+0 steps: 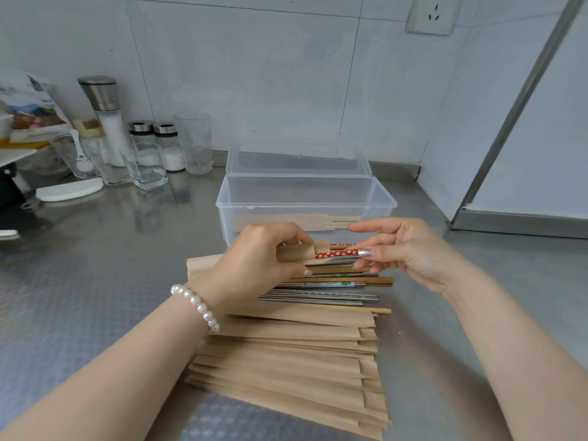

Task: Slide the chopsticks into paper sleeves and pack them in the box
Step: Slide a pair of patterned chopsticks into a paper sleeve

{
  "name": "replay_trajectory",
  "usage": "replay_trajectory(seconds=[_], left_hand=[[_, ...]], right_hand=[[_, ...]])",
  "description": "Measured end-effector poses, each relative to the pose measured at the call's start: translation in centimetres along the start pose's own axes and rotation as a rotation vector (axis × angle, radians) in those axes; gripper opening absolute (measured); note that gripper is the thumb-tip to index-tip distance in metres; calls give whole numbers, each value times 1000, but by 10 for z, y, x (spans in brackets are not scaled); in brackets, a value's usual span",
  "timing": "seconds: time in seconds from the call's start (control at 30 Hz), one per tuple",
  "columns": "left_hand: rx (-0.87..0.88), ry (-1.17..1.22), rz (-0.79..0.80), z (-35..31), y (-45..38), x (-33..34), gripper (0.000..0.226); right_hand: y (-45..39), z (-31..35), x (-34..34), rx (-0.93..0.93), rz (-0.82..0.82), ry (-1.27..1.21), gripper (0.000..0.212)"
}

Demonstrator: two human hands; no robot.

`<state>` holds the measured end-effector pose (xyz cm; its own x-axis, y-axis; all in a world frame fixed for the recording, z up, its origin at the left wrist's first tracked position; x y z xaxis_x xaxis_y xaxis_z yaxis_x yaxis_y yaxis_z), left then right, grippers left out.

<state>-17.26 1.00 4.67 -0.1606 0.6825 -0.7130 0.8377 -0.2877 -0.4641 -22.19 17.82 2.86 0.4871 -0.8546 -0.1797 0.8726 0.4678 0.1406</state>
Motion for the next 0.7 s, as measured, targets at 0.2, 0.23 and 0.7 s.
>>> replay_trajectory(seconds=[0.2,0.23,0.7], left_hand=[[-60,-17,-87,8,-1,-17,33],[-81,-26,-107,11,-1,-21,33],[-112,-32,-65,16,-1,-17,31]], right_hand=[[1,13,-36,-171,-401,126,23],[0,13,-36,-183,-438,235,25],[-9,-3,-21,-43,-402,690,26]])
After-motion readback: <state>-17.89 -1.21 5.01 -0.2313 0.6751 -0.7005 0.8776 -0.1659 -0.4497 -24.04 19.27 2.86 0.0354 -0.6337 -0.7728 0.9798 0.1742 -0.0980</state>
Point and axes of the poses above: each hand's wrist, its own y-axis away from the middle knuckle, its own x-axis out of the palm, z = x × y, the point moved 9 cm from there along -y, towards the middle knuckle, and after that the axes turned 9 degrees about x, right-handed, at the moved point
